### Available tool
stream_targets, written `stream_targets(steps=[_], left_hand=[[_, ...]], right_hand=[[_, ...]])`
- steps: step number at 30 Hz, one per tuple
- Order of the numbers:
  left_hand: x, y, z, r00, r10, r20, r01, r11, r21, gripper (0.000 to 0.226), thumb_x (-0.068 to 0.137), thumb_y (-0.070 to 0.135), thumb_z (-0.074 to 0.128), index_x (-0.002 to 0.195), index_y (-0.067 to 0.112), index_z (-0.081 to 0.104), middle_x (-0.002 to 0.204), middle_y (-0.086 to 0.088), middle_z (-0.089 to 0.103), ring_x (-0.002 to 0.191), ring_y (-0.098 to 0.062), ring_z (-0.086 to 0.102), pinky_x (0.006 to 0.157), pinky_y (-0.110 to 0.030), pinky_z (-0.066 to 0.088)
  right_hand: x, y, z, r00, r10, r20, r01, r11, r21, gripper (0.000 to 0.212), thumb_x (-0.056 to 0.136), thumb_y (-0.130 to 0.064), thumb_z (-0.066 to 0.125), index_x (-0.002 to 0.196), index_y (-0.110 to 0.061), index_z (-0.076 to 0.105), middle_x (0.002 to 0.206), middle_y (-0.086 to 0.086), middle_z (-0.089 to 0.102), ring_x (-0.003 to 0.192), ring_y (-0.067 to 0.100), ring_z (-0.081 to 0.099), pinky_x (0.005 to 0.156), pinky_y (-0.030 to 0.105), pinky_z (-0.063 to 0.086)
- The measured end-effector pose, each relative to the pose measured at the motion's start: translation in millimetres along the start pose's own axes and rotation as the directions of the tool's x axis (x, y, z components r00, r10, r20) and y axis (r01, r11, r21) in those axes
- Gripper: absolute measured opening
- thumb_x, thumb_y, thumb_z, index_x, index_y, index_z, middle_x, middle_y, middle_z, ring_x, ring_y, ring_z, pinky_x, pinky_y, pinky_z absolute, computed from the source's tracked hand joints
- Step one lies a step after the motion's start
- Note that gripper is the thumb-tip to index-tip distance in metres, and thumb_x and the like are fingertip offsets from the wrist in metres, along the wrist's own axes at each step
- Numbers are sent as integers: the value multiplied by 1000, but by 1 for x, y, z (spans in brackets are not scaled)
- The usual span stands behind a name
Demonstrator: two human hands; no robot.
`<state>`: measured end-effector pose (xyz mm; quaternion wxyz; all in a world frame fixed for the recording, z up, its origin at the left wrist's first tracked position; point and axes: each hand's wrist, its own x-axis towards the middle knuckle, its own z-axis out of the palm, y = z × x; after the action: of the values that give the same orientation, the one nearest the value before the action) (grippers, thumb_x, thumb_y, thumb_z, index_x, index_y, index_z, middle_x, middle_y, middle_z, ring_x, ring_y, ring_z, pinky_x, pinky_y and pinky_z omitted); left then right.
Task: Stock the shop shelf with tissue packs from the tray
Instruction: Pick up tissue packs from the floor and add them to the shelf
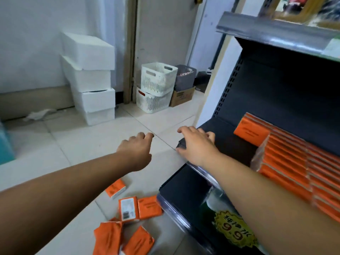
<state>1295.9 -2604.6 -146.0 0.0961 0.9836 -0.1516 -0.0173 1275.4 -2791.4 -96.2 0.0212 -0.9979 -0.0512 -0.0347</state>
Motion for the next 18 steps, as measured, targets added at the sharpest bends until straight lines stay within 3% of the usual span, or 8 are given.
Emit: stream_targets(steps=[11, 14, 18], left_hand=[[-51, -90, 111, 983, -136, 124, 133, 991, 32, 66, 91, 38, 54, 146, 19, 23, 140, -9, 41, 120, -31, 49, 91, -40, 43], [-63, -104, 161, 961, -173, 217, 177, 984, 4, 70, 89, 43, 59, 145, 19, 26, 137, -8, 43, 119, -31, 51, 91, -41, 45], [-87, -113, 223, 897, -243, 368, 302, 947, -111, 81, 81, 52, 67, 145, 23, 27, 141, -6, 40, 123, -27, 47, 94, -40, 46]], right_hand=[[-15, -83, 145, 981, -162, 109, 164, 986, -10, 46, 90, -33, 57, 132, -27, 41, 130, -3, 49, 123, 22, 44, 99, 43, 25], [-33, -90, 203, 958, -193, 214, 208, 977, -49, 41, 89, -26, 56, 128, -27, 43, 126, -2, 50, 120, 22, 46, 99, 44, 24], [-47, -93, 260, 927, -117, 356, 139, 990, -37, 49, 89, -43, 58, 132, -24, 41, 131, 0, 47, 124, 23, 43, 102, 45, 27]])
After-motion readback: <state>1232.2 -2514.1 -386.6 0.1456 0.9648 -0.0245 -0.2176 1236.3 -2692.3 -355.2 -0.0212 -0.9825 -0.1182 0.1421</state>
